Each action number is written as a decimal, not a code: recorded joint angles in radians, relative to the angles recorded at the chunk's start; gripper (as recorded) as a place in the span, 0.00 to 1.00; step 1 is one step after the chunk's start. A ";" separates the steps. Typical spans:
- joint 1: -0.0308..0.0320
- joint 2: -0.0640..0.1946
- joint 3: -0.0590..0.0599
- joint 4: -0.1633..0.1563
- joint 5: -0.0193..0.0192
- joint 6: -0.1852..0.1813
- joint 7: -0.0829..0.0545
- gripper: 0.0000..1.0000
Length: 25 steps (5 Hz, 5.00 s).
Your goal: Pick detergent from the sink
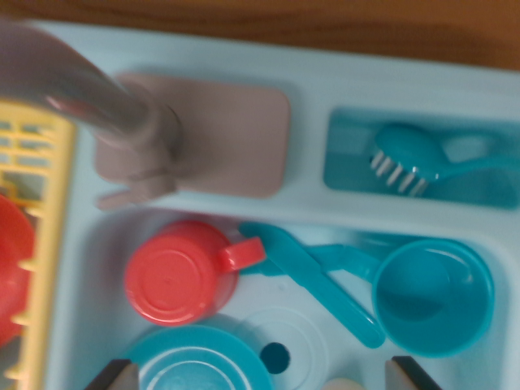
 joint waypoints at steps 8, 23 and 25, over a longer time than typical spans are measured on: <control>-0.0284 0.019 -0.034 -0.155 0.0187 -0.163 -0.094 0.00; -0.0498 0.034 -0.060 -0.272 0.0329 -0.287 -0.165 0.00; -0.0498 0.034 -0.060 -0.272 0.0329 -0.287 -0.165 1.00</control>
